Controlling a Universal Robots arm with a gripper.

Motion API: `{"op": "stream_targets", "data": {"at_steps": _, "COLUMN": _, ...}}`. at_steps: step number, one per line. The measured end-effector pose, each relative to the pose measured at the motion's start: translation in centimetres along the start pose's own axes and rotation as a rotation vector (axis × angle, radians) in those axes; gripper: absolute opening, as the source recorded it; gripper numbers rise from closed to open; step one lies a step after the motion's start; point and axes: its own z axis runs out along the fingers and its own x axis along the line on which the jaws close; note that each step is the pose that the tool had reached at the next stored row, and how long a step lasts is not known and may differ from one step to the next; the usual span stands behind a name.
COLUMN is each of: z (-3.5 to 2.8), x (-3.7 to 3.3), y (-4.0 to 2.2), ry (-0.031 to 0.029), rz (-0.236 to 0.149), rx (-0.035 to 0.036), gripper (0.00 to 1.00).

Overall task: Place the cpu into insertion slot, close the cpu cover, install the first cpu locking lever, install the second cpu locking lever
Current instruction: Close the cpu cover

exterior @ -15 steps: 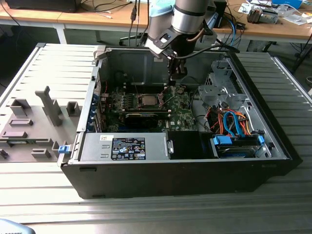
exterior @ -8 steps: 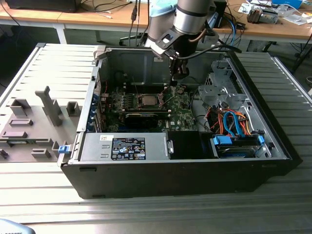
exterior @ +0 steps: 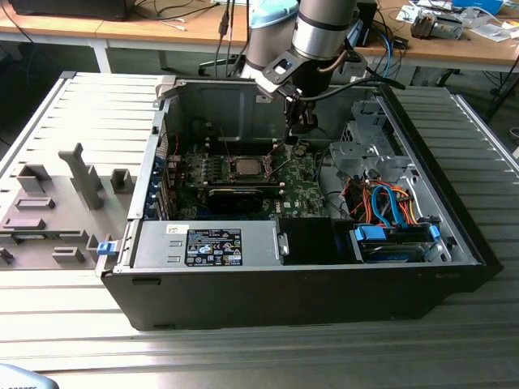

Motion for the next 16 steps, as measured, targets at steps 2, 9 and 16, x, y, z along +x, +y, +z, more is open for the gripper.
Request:
{"op": "stream_targets", "data": {"at_steps": 2, "z": 0.06, "x": -0.01, "y": 0.11, "ry": 0.0001, "rz": 0.0, "rx": 0.0006, "gripper": 0.11}}
{"op": "stream_targets", "data": {"at_steps": 9, "z": 0.21, "x": -0.09, "y": 0.83, "ry": 0.0005, "rz": 0.0, "rx": 0.0033, "gripper": 0.11}}
{"op": "stream_targets", "data": {"at_steps": 16, "z": 0.53, "x": -0.17, "y": 1.68, "ry": 0.001, "rz": 0.0, "rx": 0.0059, "gripper": 0.11}}
